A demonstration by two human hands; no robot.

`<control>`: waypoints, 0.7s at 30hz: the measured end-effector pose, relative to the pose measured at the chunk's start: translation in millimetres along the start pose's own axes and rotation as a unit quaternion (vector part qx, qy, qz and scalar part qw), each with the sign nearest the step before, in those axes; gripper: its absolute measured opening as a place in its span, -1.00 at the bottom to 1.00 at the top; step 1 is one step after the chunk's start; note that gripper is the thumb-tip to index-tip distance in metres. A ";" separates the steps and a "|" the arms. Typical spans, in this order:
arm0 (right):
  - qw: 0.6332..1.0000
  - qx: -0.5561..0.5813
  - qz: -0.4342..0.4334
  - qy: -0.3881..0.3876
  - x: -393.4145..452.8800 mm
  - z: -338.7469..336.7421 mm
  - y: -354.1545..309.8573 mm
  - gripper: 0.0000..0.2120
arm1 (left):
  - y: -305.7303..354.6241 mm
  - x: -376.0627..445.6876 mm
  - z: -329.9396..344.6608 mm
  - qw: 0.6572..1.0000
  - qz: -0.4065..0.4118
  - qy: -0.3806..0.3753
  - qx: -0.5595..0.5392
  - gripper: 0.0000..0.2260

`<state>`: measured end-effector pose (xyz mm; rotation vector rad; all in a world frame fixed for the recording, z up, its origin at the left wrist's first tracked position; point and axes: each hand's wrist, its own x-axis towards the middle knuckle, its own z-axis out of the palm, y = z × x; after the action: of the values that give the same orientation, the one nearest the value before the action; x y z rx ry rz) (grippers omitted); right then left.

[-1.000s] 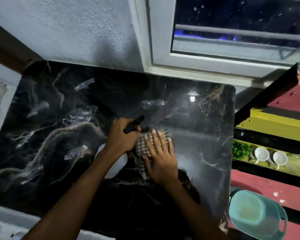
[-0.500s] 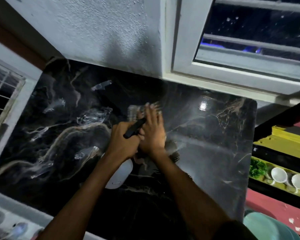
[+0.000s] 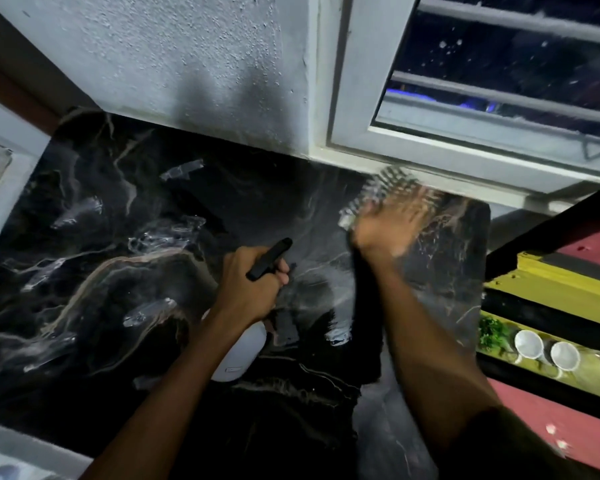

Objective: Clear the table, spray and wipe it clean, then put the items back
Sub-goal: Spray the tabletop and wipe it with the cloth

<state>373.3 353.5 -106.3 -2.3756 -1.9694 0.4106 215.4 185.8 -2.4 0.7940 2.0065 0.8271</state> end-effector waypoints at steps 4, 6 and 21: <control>0.919 -0.044 -0.382 -0.089 -85.0 29.8 -63.2 -0.27 | 16.7 7.0 7.7 0.999 0.015 -0.009 0.027 -0.82; 0.880 -0.051 -0.462 -0.099 -101.2 29.7 -35.8 -0.32 | 24.5 9.0 8.4 0.998 0.041 -0.011 0.049 -0.79; 0.966 -0.020 -0.256 -0.037 -75.6 32.5 -43.8 -0.22 | 25.6 2.6 6.6 0.997 0.059 -0.010 0.042 -0.84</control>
<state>311.5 284.2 -115.6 -1.7827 -2.5281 0.4364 225.8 204.7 13.3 0.9728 2.0026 0.8018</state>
